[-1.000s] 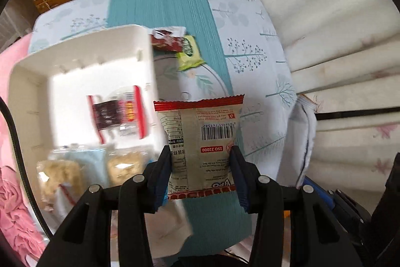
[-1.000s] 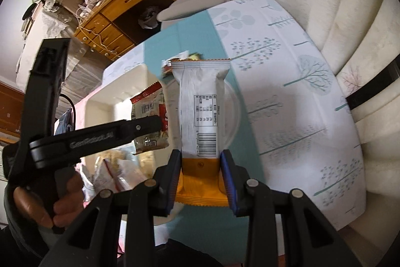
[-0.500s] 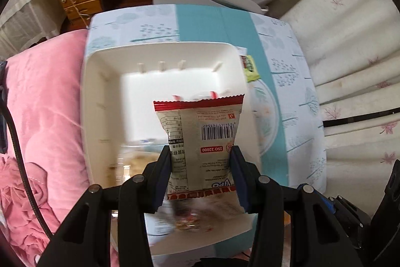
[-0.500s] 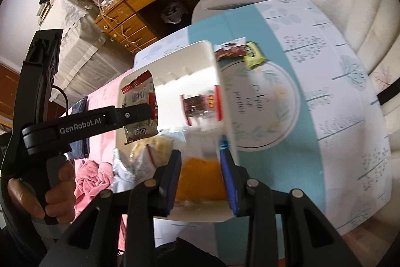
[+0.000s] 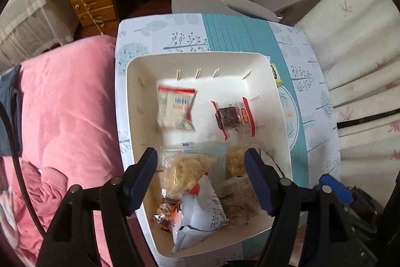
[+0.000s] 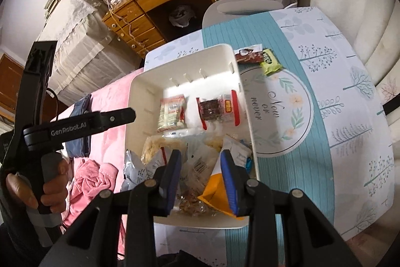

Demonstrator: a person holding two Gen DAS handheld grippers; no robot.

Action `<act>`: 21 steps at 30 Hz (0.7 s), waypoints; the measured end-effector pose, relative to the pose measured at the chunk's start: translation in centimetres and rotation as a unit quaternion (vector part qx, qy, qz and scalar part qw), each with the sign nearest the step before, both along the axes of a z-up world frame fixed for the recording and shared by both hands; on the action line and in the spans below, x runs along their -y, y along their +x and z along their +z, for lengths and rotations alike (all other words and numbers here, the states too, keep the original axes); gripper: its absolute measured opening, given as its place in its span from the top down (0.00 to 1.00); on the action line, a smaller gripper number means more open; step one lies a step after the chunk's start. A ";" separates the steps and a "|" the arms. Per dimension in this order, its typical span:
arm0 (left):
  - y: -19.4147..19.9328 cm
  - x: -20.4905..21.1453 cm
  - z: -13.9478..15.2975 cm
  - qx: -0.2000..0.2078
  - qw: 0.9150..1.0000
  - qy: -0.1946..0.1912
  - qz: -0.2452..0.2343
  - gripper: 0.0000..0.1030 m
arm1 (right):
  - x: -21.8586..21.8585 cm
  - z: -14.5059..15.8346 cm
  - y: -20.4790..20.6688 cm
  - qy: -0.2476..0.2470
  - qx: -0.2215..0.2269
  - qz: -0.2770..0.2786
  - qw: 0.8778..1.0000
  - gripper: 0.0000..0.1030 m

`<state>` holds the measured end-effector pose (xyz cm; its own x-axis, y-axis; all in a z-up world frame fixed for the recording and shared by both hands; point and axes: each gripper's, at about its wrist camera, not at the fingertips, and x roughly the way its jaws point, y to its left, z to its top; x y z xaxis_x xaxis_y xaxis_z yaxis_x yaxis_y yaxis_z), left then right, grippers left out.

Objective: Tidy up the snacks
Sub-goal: 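Carry the bar and biscuit packet into the white tray and open both tools, then move both tools toward the green and brown packets on the table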

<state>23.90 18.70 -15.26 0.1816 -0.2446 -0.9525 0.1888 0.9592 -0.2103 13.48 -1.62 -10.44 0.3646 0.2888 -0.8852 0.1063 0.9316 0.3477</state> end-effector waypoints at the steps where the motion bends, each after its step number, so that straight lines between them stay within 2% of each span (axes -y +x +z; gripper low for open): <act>1: 0.0 0.2 0.2 0.004 1.000 0.002 -0.006 0.31 | 0.3 0.0 -0.1 -0.001 0.003 -0.003 1.000 0.68; 8: 1.3 2.9 1.5 0.026 0.998 0.009 -0.055 0.31 | 3.2 -0.4 -0.1 -0.009 0.019 -0.029 0.999 0.67; 12: 2.6 5.3 2.2 0.036 0.995 0.007 -0.091 0.31 | 5.3 -1.4 0.3 -0.008 0.026 -0.045 0.999 0.59; 21: 7.7 12.3 2.5 0.041 0.982 0.046 -0.176 0.31 | 9.8 -4.7 3.8 -0.030 0.071 -0.057 0.995 0.59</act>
